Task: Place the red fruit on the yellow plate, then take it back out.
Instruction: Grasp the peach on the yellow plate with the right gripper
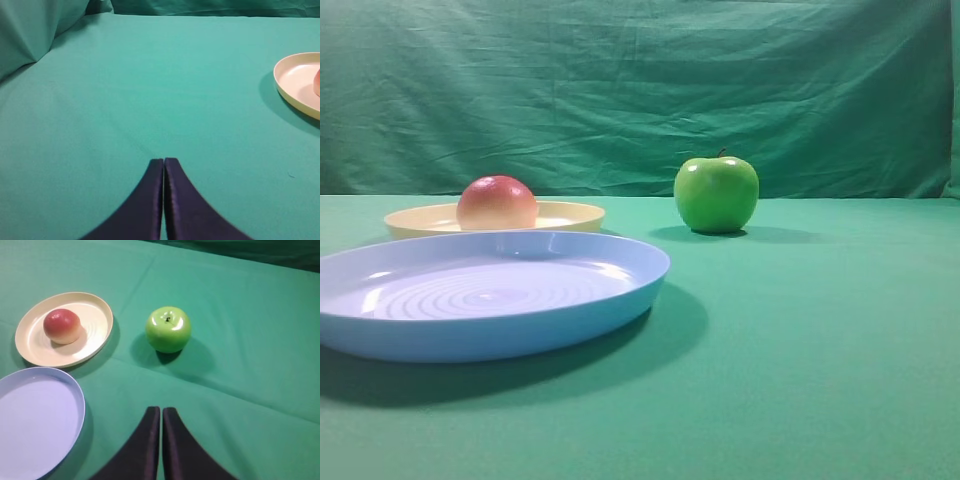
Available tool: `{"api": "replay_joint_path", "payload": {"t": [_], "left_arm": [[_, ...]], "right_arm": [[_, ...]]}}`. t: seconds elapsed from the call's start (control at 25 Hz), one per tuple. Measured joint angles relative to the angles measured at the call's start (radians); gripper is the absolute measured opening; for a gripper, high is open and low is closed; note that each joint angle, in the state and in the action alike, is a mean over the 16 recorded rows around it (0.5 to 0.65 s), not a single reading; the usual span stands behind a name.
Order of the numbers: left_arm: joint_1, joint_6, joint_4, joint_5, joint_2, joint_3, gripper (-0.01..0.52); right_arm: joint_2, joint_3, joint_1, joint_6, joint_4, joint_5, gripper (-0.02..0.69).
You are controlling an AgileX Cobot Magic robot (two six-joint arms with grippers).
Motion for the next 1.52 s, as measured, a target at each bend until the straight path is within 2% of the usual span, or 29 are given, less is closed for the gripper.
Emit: {"api": "replay_joint_path", "payload": {"t": [0.4,0.76,1.16,1.52], "left_arm": [[0.0,0.0,0.0,0.0,0.0,0.0,0.0],[0.0,0.0,0.0,0.0,0.0,0.0,0.0],[0.0,0.0,0.0,0.0,0.0,0.0,0.0],[0.0,0.001,0.0,0.0,0.0,0.0,0.0]], "right_arm": [[0.151,-0.095,0.015,-0.013,0.034,-0.027,0.0],[0.267,-0.192,0.018,-0.109,0.063,0.007,0.0],[0.581,-0.457,0.073,-0.265,0.082,0.142,0.0],[0.912,-0.738,0.133,-0.395,0.189,0.172,0.005]]}}
